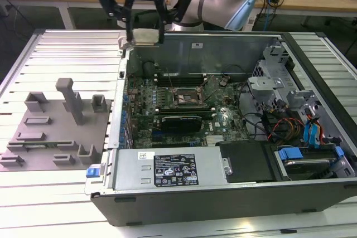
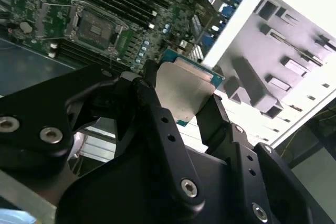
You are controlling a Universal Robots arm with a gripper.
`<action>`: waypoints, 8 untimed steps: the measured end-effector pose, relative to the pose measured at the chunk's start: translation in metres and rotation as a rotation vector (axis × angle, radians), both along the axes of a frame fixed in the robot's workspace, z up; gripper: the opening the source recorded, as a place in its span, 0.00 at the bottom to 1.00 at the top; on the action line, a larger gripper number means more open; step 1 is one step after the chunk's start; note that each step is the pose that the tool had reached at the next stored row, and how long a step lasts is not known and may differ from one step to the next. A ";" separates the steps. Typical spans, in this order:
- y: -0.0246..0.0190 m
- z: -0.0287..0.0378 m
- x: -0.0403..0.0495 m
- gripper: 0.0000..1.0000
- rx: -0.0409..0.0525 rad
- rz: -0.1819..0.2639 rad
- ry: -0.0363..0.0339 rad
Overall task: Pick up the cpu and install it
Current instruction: 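Pick up the cpu and move it towards the insertion slot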
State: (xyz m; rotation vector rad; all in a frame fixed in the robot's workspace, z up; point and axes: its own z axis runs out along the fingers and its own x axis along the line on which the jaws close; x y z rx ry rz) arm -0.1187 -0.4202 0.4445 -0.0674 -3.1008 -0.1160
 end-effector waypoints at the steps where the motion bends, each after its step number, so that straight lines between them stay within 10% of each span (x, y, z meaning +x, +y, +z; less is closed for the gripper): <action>1: -0.0002 0.0000 0.0059 0.55 0.0000 0.000 0.0007; 8: -0.0008 0.0000 0.0396 0.55 0.0000 0.000 0.0033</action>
